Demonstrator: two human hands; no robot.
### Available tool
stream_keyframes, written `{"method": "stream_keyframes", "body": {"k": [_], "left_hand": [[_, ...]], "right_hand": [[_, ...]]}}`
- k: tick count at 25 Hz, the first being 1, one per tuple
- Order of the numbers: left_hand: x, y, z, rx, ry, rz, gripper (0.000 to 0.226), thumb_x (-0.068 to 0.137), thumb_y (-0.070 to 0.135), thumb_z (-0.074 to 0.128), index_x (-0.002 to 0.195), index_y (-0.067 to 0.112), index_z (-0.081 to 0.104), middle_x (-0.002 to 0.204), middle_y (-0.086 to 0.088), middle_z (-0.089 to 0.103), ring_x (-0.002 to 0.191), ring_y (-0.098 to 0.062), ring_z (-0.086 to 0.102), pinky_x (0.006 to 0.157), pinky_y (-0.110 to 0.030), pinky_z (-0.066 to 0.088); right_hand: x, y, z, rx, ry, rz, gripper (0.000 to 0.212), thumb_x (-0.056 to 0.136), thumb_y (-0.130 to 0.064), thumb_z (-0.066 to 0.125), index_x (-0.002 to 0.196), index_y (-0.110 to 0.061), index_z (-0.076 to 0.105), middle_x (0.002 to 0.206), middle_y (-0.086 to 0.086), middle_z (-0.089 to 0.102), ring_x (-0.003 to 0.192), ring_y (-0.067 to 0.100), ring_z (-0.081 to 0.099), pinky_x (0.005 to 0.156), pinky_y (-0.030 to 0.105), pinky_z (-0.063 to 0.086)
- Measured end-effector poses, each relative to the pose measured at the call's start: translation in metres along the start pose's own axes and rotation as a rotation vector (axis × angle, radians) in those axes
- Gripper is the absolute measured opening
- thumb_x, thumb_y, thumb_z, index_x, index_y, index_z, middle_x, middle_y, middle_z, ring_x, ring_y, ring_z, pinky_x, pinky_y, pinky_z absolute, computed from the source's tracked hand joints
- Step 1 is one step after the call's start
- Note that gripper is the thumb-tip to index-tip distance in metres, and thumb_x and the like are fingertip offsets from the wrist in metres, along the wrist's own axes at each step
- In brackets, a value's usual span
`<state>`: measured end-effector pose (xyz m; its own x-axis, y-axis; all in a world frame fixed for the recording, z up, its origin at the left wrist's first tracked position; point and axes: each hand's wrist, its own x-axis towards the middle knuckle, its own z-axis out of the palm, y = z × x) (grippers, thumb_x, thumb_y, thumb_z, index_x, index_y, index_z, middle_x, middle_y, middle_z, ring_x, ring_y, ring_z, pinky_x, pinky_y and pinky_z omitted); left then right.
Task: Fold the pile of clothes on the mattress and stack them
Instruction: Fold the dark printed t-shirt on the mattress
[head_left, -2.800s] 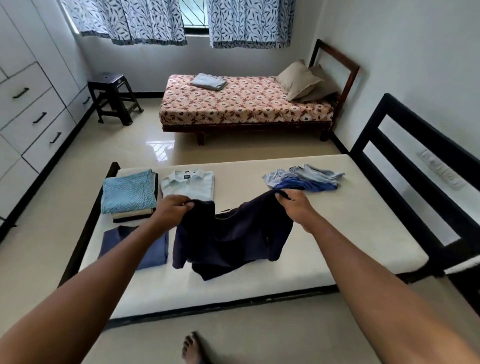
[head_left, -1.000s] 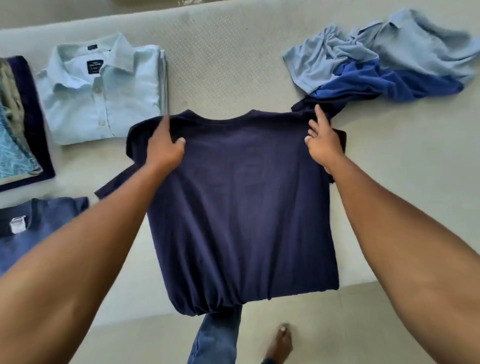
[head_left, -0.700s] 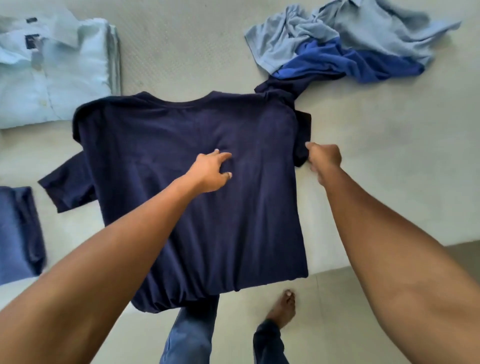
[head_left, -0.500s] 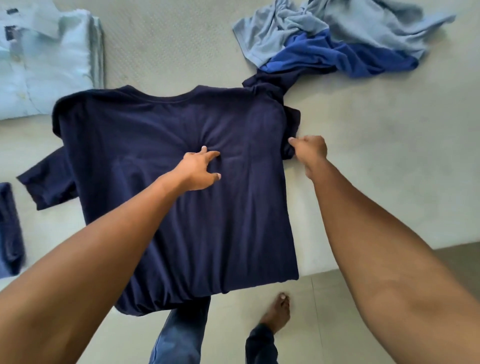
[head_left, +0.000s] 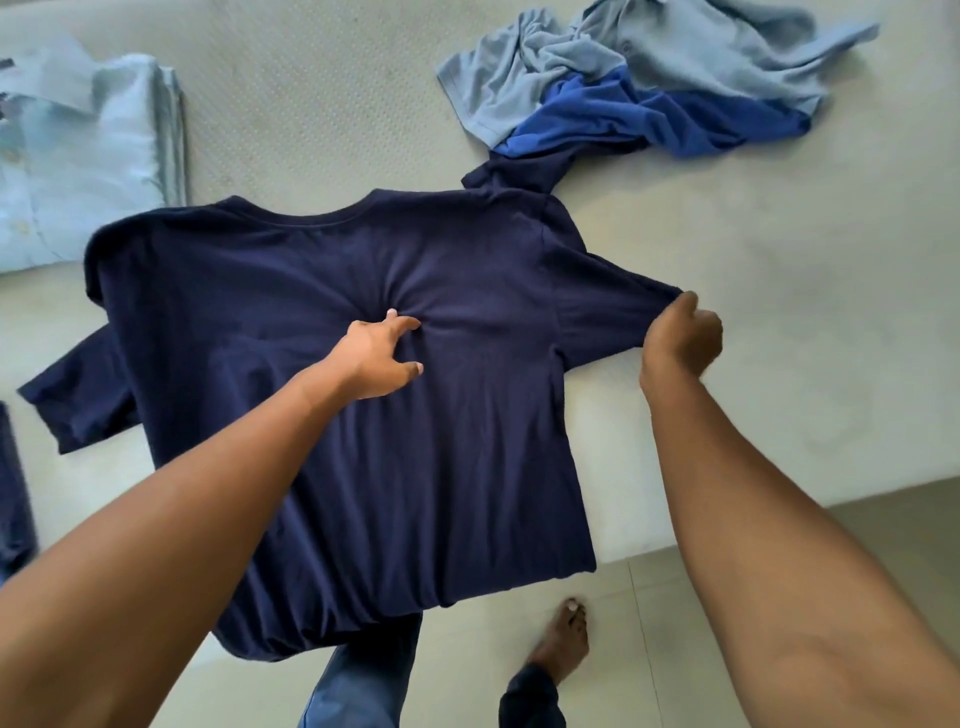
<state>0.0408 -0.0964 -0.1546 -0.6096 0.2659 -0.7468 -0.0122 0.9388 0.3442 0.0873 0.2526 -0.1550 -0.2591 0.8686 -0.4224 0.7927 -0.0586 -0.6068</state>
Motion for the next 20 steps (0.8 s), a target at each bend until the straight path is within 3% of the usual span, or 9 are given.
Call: {"method": "stream_keyframes", "body": {"k": [2, 4, 8, 11, 14, 15, 17, 19, 20], "left_hand": [[0.0, 0.003, -0.004, 0.033, -0.024, -0.011, 0.066, 0.096, 0.039, 0.065, 0.155, 0.03, 0.038, 0.162, -0.009, 0.039, 0.127, -0.036, 0.052, 0.097, -0.038, 0.048], [0.002, 0.014, -0.015, 0.121, 0.017, -0.005, 0.051, 0.096, 0.038, 0.063, 0.145, 0.025, 0.052, 0.129, -0.013, 0.064, 0.115, -0.034, 0.059, 0.089, -0.034, 0.048], [0.03, 0.046, -0.046, 0.162, 0.326, 0.103, 0.024, 0.092, 0.029, 0.054, 0.106, 0.018, 0.07, 0.108, -0.014, 0.072, 0.099, -0.041, 0.066, 0.085, -0.042, 0.056], [0.067, 0.062, -0.06, 0.072, 0.27, 0.221, 0.044, 0.094, 0.029, 0.057, 0.138, 0.025, 0.058, 0.12, -0.008, 0.065, 0.114, -0.034, 0.061, 0.095, -0.043, 0.051], [0.098, 0.067, -0.062, 0.174, 0.14, 0.184, 0.075, 0.095, 0.042, 0.06, 0.161, 0.038, 0.024, 0.135, -0.014, 0.047, 0.126, -0.039, 0.048, 0.104, -0.052, 0.045], [0.104, 0.068, -0.06, 0.202, 0.126, 0.158, 0.082, 0.095, 0.045, 0.061, 0.162, 0.043, 0.015, 0.14, -0.015, 0.042, 0.128, -0.042, 0.044, 0.106, -0.053, 0.043], [0.111, 0.071, -0.058, 0.193, 0.11, 0.138, 0.09, 0.094, 0.05, 0.062, 0.161, 0.05, 0.002, 0.146, -0.015, 0.036, 0.131, -0.044, 0.039, 0.109, -0.054, 0.039], [0.115, 0.073, -0.059, 0.143, 0.104, 0.122, 0.093, 0.093, 0.052, 0.063, 0.158, 0.055, -0.004, 0.148, -0.014, 0.034, 0.134, -0.043, 0.037, 0.111, -0.054, 0.038], [0.117, 0.073, -0.06, 0.123, 0.096, 0.114, 0.095, 0.092, 0.053, 0.063, 0.158, 0.057, -0.006, 0.148, -0.014, 0.034, 0.134, -0.043, 0.037, 0.111, -0.054, 0.038]], "right_hand": [[-0.005, 0.007, -0.005, -0.291, 0.036, 0.009, 0.034, 0.092, -0.03, 0.053, 0.113, -0.008, 0.066, 0.108, 0.007, 0.07, 0.1, 0.032, 0.067, 0.081, 0.039, 0.052], [-0.004, 0.001, -0.003, -0.379, -0.004, -0.131, 0.035, 0.086, -0.018, 0.06, 0.121, -0.013, 0.062, 0.123, 0.007, 0.067, 0.115, 0.031, 0.062, 0.09, 0.041, 0.053], [0.025, -0.027, 0.02, -0.465, -0.259, -0.546, 0.026, 0.092, -0.016, 0.062, 0.117, -0.02, 0.067, 0.118, 0.003, 0.069, 0.11, 0.025, 0.065, 0.098, 0.039, 0.052], [0.047, -0.039, 0.029, -0.715, -0.409, -0.703, 0.027, 0.089, -0.031, 0.074, 0.114, -0.024, 0.067, 0.11, 0.0, 0.069, 0.103, 0.023, 0.065, 0.098, 0.04, 0.051], [0.057, -0.058, 0.027, -0.811, -0.705, -0.601, 0.016, 0.09, -0.027, 0.077, 0.102, -0.018, 0.074, 0.097, 0.0, 0.072, 0.093, 0.019, 0.066, 0.083, 0.029, 0.048], [0.06, -0.062, 0.026, -0.814, -0.701, -0.598, 0.012, 0.09, -0.026, 0.076, 0.096, -0.015, 0.076, 0.093, 0.002, 0.072, 0.09, 0.02, 0.066, 0.079, 0.028, 0.047], [0.066, -0.065, 0.023, -0.607, -0.412, -0.585, 0.02, 0.087, -0.031, 0.07, 0.083, -0.011, 0.072, 0.083, 0.0, 0.069, 0.08, 0.019, 0.062, 0.073, 0.029, 0.047], [0.066, -0.061, 0.021, -0.344, -0.084, -0.538, 0.022, 0.089, -0.033, 0.06, 0.086, -0.012, 0.065, 0.085, -0.003, 0.065, 0.079, 0.016, 0.057, 0.078, 0.031, 0.047], [0.064, -0.058, 0.023, -0.267, -0.057, -0.506, 0.022, 0.092, -0.033, 0.059, 0.093, -0.012, 0.064, 0.089, -0.005, 0.064, 0.083, 0.015, 0.057, 0.082, 0.031, 0.047]]}}
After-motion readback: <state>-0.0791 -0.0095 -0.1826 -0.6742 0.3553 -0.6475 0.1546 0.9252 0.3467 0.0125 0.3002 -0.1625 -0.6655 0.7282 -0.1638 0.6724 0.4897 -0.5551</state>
